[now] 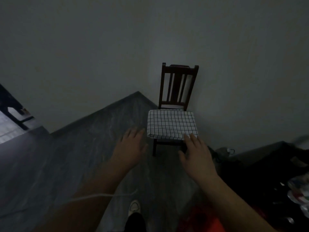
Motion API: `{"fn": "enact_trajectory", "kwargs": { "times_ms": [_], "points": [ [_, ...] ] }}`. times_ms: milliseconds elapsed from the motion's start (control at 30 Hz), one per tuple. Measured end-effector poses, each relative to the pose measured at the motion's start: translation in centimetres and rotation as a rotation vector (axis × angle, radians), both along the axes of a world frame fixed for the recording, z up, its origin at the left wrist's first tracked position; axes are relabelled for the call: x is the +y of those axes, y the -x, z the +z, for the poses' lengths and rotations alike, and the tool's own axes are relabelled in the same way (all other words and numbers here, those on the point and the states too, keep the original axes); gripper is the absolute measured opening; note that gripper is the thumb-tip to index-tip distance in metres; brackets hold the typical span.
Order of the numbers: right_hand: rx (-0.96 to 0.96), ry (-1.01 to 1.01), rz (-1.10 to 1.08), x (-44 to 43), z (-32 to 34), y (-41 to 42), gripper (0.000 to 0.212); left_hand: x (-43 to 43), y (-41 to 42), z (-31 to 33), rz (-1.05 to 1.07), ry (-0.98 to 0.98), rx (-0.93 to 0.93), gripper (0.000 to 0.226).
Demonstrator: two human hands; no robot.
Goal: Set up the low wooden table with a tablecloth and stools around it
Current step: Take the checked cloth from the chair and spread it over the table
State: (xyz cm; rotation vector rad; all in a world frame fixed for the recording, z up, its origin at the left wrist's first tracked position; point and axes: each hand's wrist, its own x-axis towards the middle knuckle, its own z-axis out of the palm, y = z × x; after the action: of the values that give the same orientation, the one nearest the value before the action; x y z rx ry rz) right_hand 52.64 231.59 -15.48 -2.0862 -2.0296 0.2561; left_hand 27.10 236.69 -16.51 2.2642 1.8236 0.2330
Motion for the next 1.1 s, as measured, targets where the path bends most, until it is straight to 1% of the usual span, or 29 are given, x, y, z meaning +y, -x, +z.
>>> {"fn": "enact_trajectory", "kwargs": {
  "times_ms": [100,200,300,367,467,567,633,700,800,967,1033,1100],
  "points": [
    [0.045,0.044,-0.049,6.6,-0.9,1.0,0.071,7.7,1.2,-0.4,-0.061,0.022,0.057,0.068],
    [0.073,0.065,-0.107,12.3,-1.9,1.1,0.070,14.1,1.4,-0.9,-0.101,0.009,0.044,0.067],
    [0.096,0.098,-0.142,16.7,-3.3,0.1,0.070,19.5,0.1,-2.3,-0.132,0.054,0.028,0.065],
    [0.091,0.126,-0.151,19.8,-4.6,-1.5,0.070,23.1,-1.2,-4.1,-0.167,0.099,0.025,0.065],
    [0.059,0.185,-0.131,23.4,-6.8,-3.8,0.070,27.0,-2.9,-7.1,-0.229,0.162,0.129,0.066],
    [0.089,0.233,-0.114,28.2,-9.8,-6.5,0.069,31.0,-5.4,-10.6,-0.250,0.223,0.156,0.068],
    [0.112,0.265,-0.093,31.3,-12.1,-8.2,0.067,33.2,-7.2,-12.8,-0.178,0.272,0.102,0.067],
    [0.122,0.317,-0.059,34.1,-14.5,-10.1,0.065,35.1,-8.9,-14.9,-0.128,0.306,0.088,0.068],
    [0.075,0.412,0.029,37.9,-18.0,-12.8,0.066,37.7,-11.0,-18.3,-0.086,0.378,0.077,0.067],
    [-0.016,0.593,0.195,42.9,-24.2,-15.2,0.069,41.1,-13.1,-25.1,-0.034,0.542,0.130,0.067],
    [-0.058,0.657,0.250,44.5,-27.3,-15.6,0.070,42.2,-13.5,-28.3,-0.016,0.594,0.148,0.071],
    [-0.087,0.697,0.287,45.8,-31.0,-15.9,0.070,43.0,-13.9,-32.0,-0.048,0.599,0.178,0.078]
  ]
}}
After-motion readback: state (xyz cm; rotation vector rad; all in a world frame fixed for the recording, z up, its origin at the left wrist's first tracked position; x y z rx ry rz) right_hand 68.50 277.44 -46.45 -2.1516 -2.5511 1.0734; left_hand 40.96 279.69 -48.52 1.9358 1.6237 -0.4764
